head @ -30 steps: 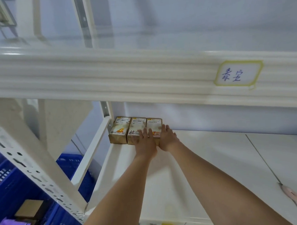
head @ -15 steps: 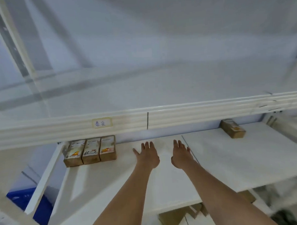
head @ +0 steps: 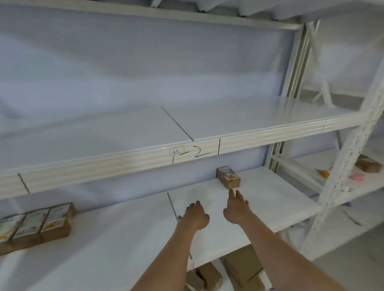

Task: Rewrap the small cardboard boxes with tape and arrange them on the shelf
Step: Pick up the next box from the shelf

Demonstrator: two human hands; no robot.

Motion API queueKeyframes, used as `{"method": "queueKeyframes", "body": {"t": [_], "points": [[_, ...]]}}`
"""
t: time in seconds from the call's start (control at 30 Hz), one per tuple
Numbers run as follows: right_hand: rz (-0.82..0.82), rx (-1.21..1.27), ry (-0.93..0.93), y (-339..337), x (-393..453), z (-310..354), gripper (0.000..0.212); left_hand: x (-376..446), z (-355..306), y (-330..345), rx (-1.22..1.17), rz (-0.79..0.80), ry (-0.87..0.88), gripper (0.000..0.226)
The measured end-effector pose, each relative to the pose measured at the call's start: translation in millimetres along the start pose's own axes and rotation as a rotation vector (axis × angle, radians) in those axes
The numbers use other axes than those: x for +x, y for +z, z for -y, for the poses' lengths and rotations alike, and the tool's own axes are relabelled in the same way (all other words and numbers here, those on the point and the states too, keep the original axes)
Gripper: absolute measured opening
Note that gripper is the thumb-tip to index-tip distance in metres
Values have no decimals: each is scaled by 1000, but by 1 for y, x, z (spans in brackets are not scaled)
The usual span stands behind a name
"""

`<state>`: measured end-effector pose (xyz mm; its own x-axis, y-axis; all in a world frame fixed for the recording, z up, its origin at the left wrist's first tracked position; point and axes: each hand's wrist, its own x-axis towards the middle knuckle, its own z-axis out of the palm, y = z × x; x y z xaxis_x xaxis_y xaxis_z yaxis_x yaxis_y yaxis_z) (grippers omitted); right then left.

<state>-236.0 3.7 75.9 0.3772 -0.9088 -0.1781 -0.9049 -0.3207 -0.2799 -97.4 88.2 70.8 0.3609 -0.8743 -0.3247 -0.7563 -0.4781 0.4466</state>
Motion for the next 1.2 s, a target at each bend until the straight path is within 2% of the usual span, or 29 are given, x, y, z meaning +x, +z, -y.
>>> {"method": "queueKeyframes", "body": {"t": [0.23, 0.57, 0.8, 1.03, 1.2], "points": [[20, 50, 47, -17, 45, -44, 82, 43, -55, 11, -21, 29, 14, 67], [68, 21, 132, -25, 133, -75, 81, 148, -87, 12, -179, 25, 7, 66], [143, 62, 137, -24, 181, -85, 55, 198, -102, 31, -324, 29, -43, 61], [153, 101, 93, -7, 232, -100, 42, 226, -131, 46, -559, -8, -153, 49], [127, 208, 65, 3, 272, -113, 38, 253, -149, 59, -757, -24, -210, 49]]}}
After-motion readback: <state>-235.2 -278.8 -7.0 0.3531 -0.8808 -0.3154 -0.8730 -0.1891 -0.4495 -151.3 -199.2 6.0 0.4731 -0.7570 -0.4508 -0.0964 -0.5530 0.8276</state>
